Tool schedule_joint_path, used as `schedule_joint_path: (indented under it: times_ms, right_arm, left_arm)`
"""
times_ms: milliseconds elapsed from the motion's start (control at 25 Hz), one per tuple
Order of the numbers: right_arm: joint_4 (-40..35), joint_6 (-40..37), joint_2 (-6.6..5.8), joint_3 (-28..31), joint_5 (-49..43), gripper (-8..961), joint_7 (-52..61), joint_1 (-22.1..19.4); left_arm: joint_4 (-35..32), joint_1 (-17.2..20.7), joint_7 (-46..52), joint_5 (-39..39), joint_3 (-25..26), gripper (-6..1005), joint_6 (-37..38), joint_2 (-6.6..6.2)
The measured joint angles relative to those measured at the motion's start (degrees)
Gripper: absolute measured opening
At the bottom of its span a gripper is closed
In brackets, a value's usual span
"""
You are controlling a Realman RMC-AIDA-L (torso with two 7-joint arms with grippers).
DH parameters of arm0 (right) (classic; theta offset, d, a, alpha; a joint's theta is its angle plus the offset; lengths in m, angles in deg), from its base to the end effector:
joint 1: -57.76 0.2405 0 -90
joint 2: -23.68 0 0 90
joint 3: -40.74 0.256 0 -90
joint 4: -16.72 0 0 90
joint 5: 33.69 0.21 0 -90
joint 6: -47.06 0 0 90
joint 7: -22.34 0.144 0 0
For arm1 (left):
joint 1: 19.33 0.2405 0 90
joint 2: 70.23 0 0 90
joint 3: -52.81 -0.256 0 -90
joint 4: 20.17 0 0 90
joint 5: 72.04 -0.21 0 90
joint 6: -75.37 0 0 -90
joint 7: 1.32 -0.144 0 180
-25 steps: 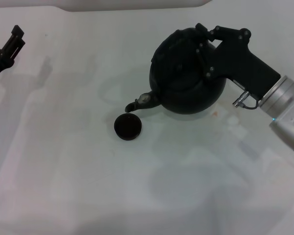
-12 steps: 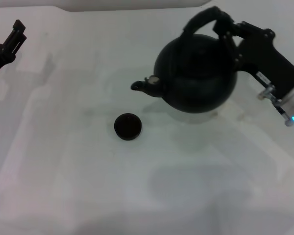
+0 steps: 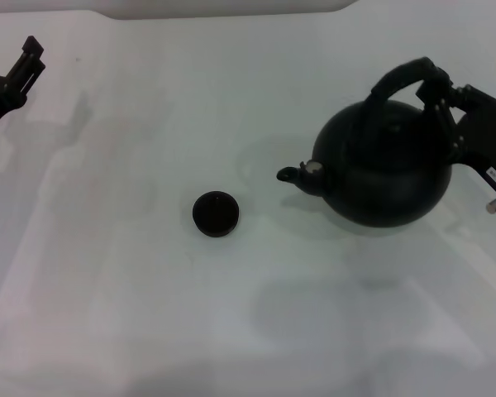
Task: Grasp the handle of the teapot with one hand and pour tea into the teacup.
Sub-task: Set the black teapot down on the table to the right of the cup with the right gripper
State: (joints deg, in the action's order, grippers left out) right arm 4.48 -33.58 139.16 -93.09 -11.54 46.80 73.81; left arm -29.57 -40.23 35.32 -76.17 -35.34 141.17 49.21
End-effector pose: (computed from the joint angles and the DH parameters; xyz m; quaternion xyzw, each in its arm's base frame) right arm 0.3150 0.2629 -0.0322 -0.7872 0.2042 0.3918 0.4303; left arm -0.3432 0.3167 -0.0086 -0.6734 -0.3528 -0.3866 0.5221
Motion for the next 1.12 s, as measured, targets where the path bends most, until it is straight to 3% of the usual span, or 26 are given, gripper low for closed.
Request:
schedule_joint_path:
  times_ms: [1120]
  right_arm:
    - [-0.9,9.3,0.36,-0.4,-0.3,120,0.8,0.8]
  left_arm:
    - [0.1,0.0,-0.1,0.0,0.2,893,-0.7,0.0]
